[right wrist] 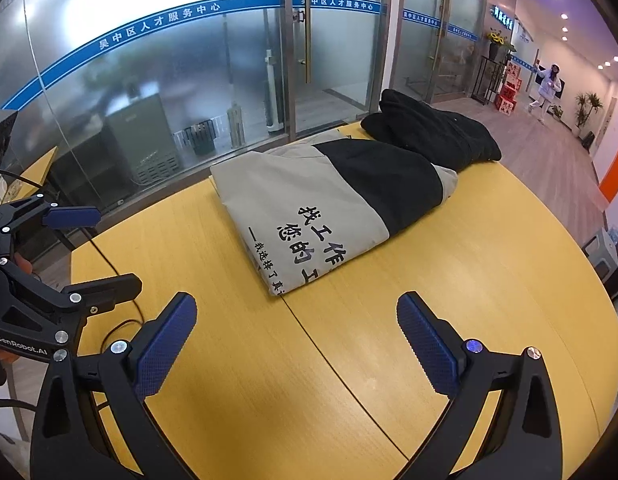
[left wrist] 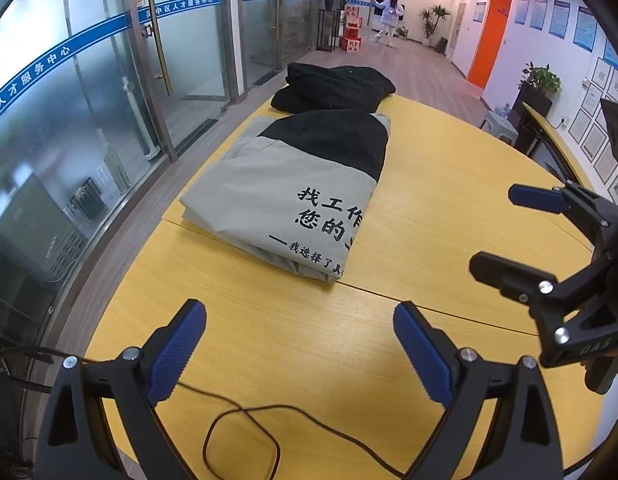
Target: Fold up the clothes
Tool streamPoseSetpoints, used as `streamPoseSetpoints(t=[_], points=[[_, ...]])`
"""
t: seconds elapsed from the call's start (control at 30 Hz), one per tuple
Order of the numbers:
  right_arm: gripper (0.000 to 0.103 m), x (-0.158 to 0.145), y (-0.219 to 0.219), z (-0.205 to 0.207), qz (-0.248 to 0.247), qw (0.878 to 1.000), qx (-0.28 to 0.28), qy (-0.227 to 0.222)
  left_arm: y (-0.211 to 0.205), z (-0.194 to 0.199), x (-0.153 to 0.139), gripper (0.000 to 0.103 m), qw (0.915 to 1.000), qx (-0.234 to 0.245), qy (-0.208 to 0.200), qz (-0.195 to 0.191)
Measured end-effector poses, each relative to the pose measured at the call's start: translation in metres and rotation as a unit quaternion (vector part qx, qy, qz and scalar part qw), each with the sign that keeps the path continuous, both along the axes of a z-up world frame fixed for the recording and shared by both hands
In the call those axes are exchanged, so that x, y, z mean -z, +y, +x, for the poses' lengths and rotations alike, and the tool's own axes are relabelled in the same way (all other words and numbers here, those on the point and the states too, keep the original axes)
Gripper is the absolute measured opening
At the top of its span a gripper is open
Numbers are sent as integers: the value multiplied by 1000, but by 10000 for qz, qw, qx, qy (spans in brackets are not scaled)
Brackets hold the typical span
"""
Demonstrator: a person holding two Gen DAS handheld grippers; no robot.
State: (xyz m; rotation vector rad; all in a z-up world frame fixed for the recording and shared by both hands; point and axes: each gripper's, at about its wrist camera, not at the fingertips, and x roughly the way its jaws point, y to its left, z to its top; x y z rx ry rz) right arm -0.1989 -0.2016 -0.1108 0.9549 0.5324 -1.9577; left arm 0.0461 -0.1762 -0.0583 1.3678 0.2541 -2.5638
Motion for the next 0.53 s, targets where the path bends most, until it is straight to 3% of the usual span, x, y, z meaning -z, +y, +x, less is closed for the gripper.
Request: streamPoseSetpoints(t=[0.37,0.53], points=[[101,16,-27,-13,205,9998,-7,61,-21,-15,10,97,9999,-69,22,102],[101,23,-33,-21,255,9997,-4,58,-25,-15,6,102,9992,-329,194,-78]])
